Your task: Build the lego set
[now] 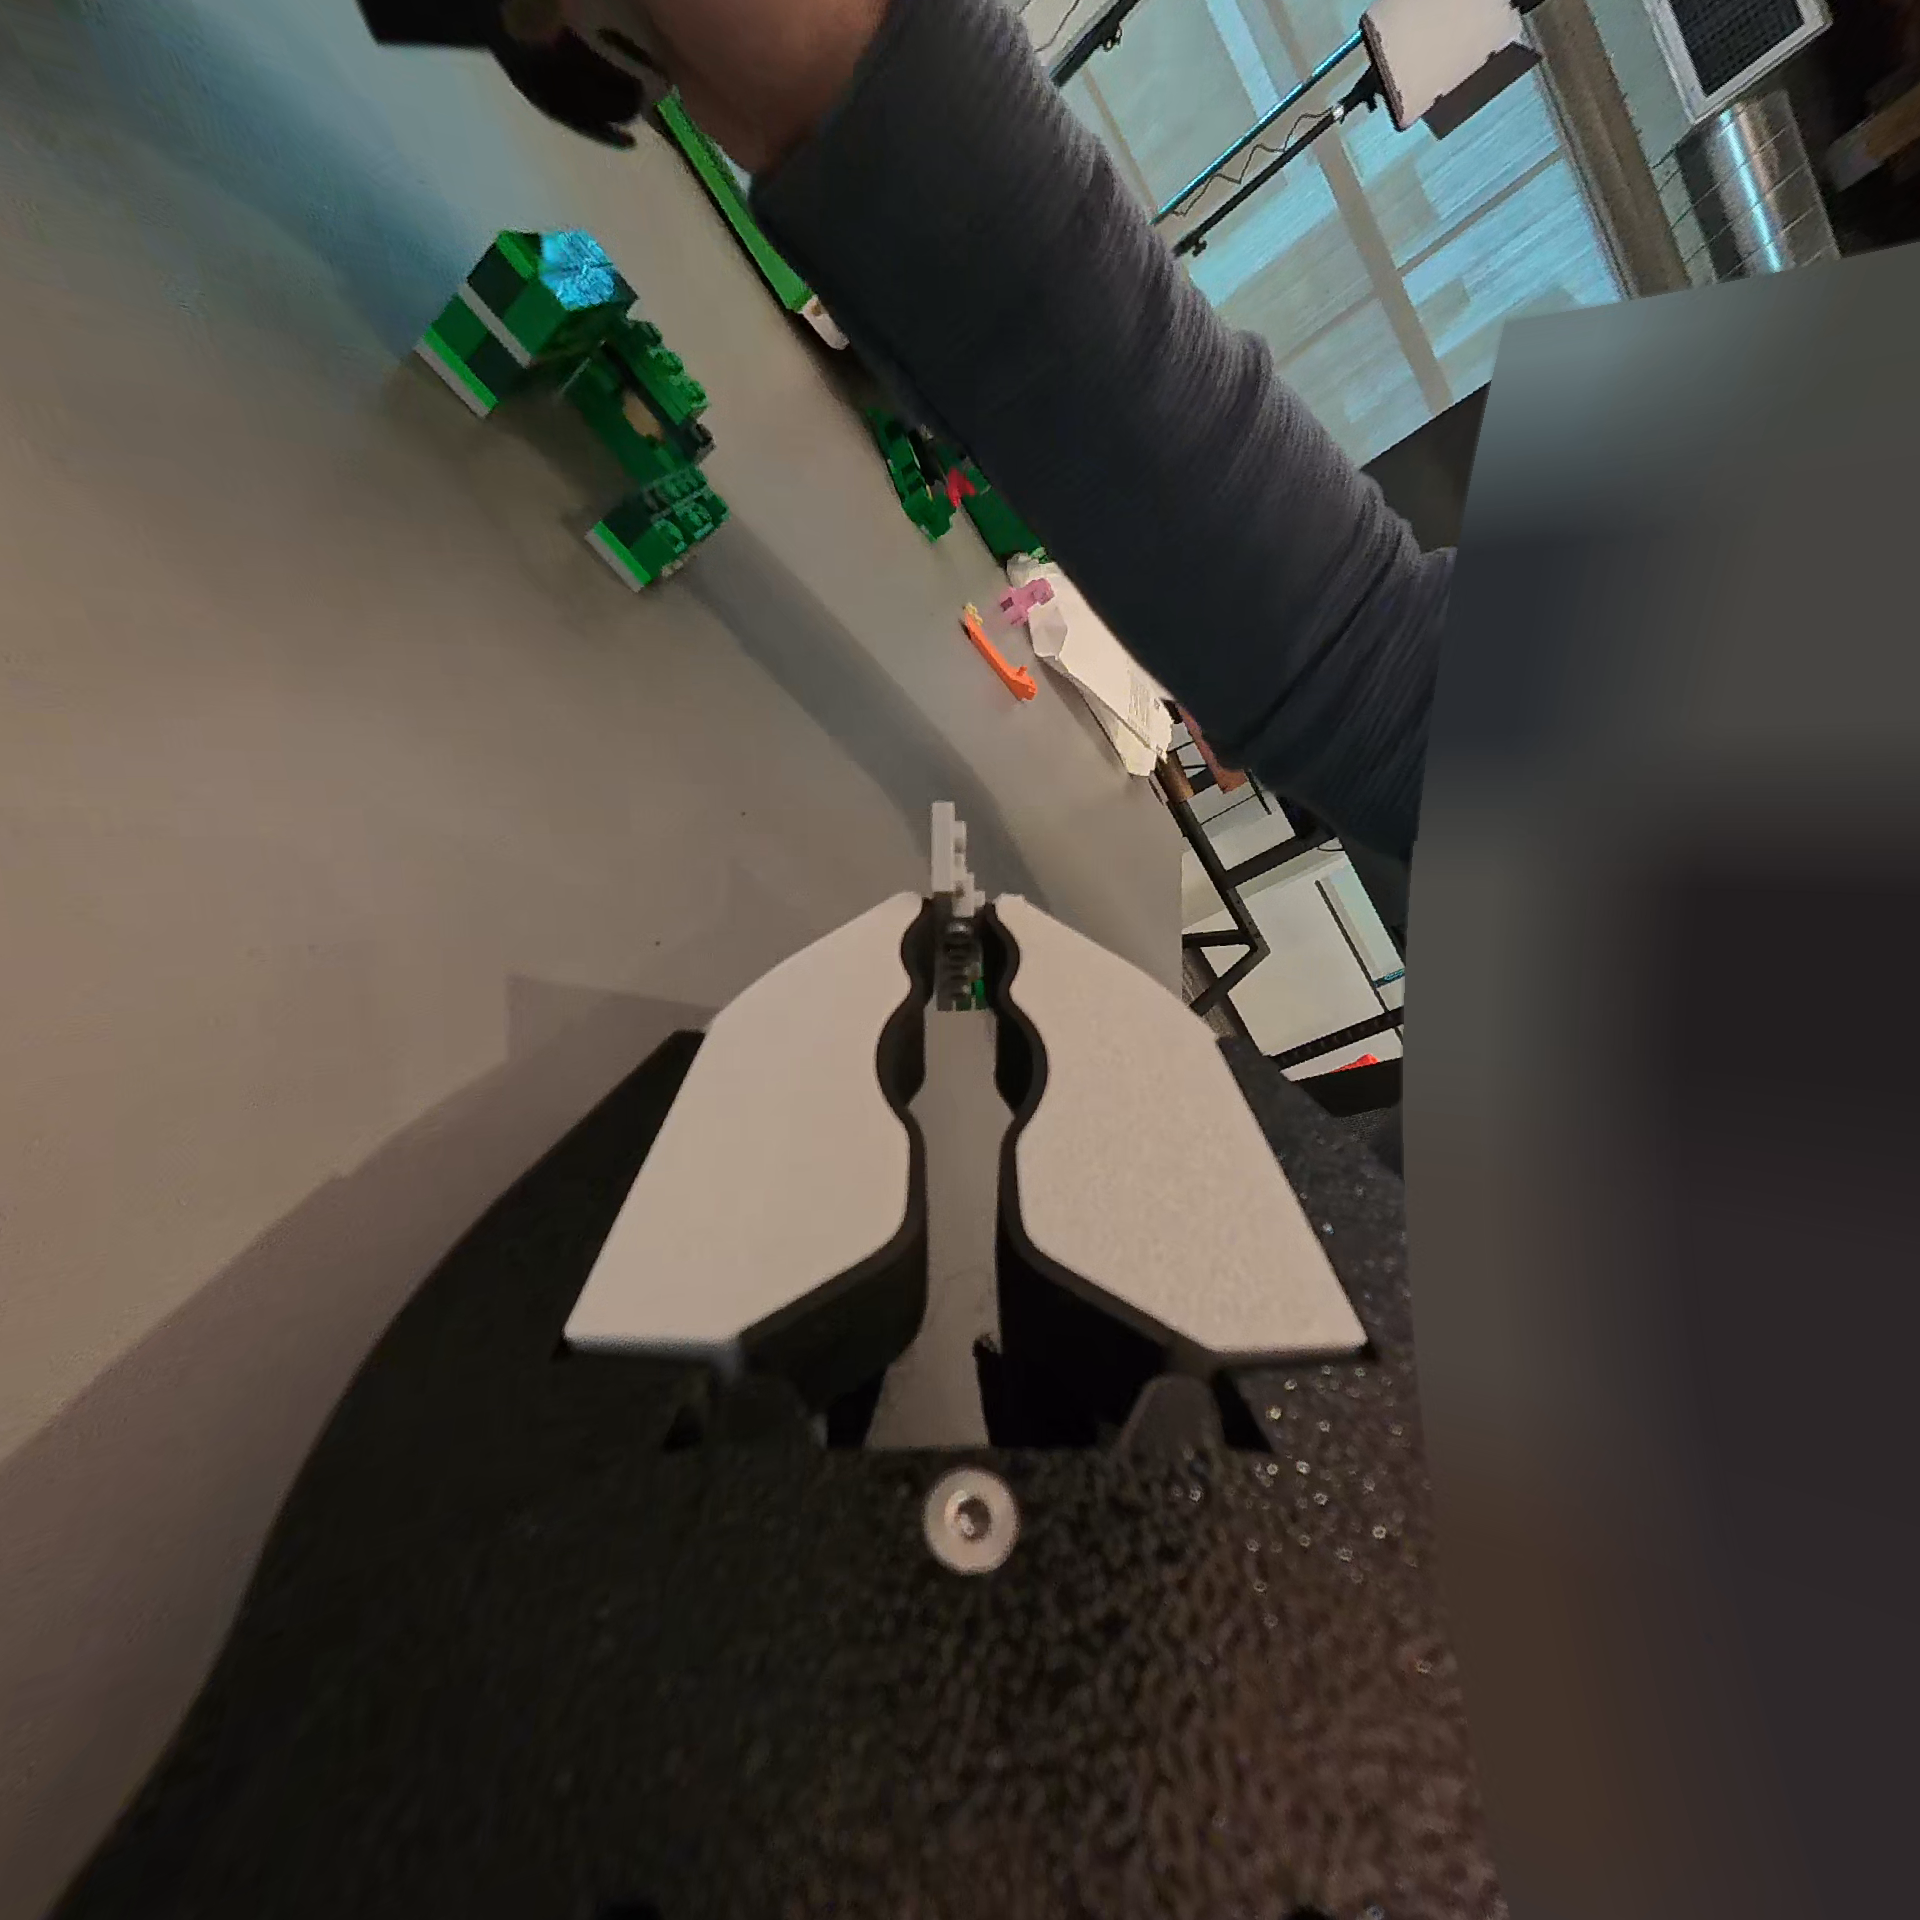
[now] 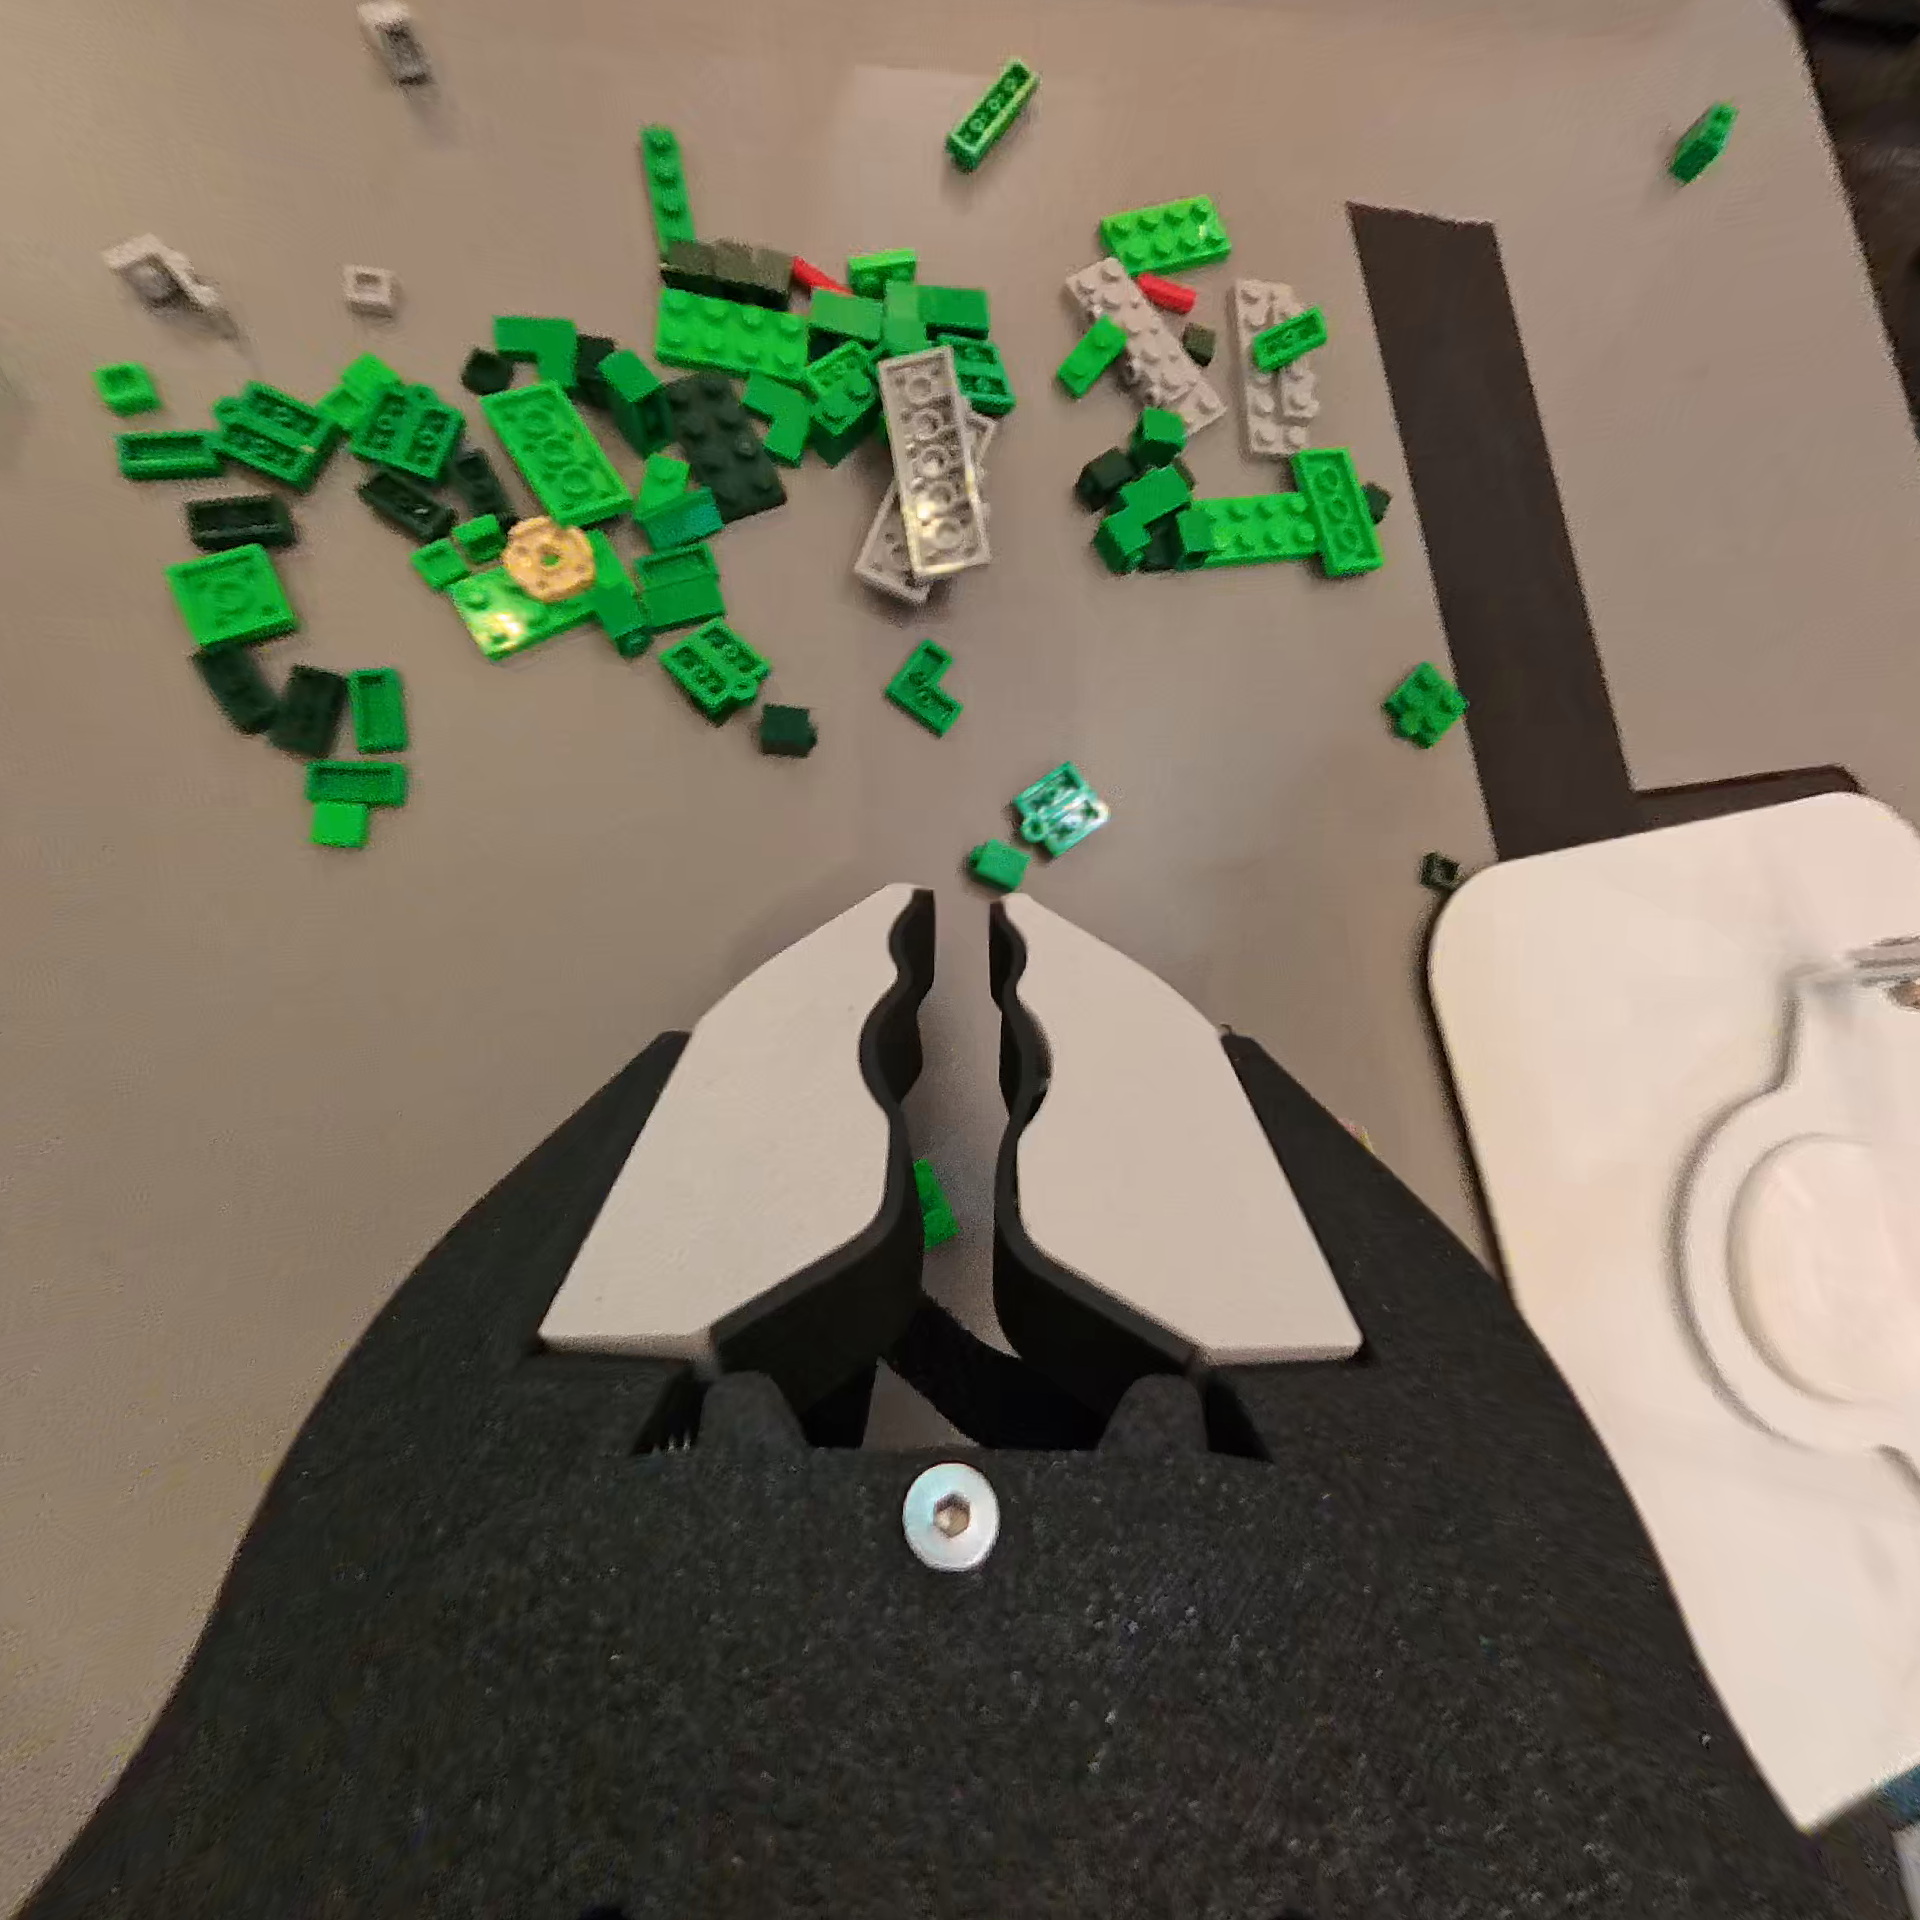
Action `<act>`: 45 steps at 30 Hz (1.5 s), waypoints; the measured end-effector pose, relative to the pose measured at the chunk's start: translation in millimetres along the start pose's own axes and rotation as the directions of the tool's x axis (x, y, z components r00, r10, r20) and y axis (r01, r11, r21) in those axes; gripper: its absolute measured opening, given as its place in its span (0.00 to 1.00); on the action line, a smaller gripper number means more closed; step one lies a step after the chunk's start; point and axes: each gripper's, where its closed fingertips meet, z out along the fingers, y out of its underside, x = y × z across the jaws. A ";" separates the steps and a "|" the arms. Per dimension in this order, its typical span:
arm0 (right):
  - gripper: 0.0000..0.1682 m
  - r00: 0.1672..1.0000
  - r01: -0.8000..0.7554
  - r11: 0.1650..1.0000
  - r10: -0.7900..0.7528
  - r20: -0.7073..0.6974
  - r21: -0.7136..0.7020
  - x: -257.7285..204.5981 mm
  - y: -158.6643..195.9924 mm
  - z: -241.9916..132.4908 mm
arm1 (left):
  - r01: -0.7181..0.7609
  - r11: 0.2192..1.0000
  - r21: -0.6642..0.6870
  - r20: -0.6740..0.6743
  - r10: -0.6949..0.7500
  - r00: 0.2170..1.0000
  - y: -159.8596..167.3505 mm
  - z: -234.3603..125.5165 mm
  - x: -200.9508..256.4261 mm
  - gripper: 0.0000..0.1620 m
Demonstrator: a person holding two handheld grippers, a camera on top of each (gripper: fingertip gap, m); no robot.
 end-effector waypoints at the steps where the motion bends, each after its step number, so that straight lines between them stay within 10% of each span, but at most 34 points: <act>1: 0.05 1.000 0.010 1.000 -0.010 -0.022 -0.002 4.6 -2.0 2.3 | 0.000 1.000 0.000 0.001 0.000 1.000 0.0 0.0 -0.1 0.05; 14: 0.00 0.970 -0.043 0.998 0.052 -0.236 0.040 44.7 -1.6 -5.2 | 0.001 1.000 0.000 -0.011 -0.001 1.000 -0.2 -0.2 1.3 0.05; 28: 0.07 0.961 -0.251 0.966 0.256 -0.103 0.064 46.0 -48.0 17.3 | -0.008 1.000 -0.018 0.005 0.008 1.000 2.2 1.7 0.1 0.05; 45: 0.06 0.903 -0.393 0.847 0.429 0.025 -0.357 29.0 -85.6 114.4 | -0.013 1.000 -0.021 -0.009 0.013 1.000 2.9 1.6 2.2 0.05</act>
